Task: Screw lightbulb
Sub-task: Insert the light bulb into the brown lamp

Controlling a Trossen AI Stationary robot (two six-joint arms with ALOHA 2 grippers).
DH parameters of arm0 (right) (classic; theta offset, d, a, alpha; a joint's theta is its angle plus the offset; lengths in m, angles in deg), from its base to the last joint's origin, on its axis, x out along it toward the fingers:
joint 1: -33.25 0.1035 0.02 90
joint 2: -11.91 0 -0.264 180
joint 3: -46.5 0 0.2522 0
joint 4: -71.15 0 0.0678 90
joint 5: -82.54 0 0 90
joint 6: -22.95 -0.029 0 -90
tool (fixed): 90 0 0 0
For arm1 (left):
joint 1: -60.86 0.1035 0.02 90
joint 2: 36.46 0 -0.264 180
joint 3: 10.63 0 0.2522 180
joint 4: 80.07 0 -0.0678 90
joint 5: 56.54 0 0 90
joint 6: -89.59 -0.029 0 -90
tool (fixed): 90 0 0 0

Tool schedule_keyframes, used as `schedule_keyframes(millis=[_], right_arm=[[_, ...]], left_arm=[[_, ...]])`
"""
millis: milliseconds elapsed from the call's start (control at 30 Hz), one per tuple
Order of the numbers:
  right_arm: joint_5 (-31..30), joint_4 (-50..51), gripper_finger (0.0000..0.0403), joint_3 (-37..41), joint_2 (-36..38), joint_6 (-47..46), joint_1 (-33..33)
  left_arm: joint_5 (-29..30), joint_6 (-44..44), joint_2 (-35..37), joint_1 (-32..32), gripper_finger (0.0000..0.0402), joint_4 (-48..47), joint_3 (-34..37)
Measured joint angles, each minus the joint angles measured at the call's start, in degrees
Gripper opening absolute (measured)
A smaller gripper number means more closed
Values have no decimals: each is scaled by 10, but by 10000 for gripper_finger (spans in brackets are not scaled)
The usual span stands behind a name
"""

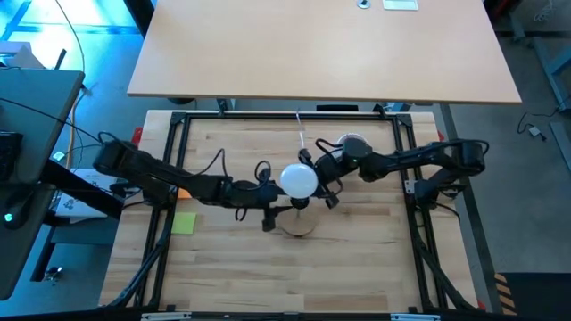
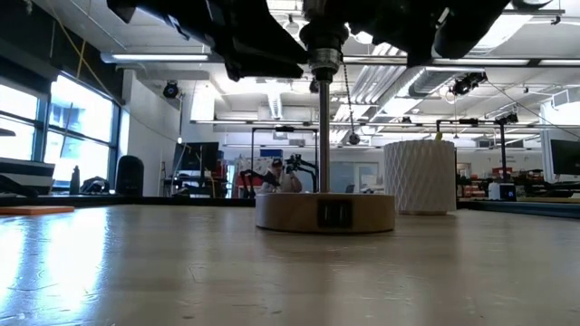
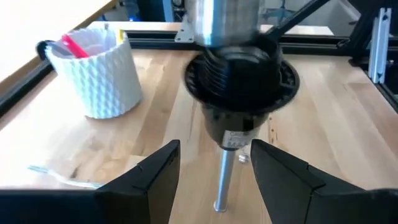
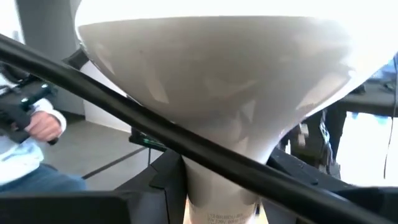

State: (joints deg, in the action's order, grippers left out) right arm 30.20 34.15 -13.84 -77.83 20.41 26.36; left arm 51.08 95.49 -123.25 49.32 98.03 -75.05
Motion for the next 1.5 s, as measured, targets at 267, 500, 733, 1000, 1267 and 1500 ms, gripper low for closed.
schedule_keyframes(millis=[267, 500, 733, 1000, 1267, 1500], right_arm=[[3, 24, 147, 2, 25, 4, -4], [-26, 53, 147, 2, 36, 13, 17], [-58, 74, 147, 2, 28, 20, 28], [-81, 101, 147, 2, 29, 29, 47], [-115, 114, 147, 7, 35, 29, 50], [-251, 80, 147, 69, 99, 36, 73]], left_arm=[[51, 17, 23, -15, 193, -52, 0], [65, 20, 17, -22, 193, -57, 0], [74, 25, 17, -31, 193, -55, 0], [157, 7, 30, -81, 193, -52, 0], [224, -20, 60, -112, 193, -52, 0], [250, -20, 62, -126, 193, -62, 0]])
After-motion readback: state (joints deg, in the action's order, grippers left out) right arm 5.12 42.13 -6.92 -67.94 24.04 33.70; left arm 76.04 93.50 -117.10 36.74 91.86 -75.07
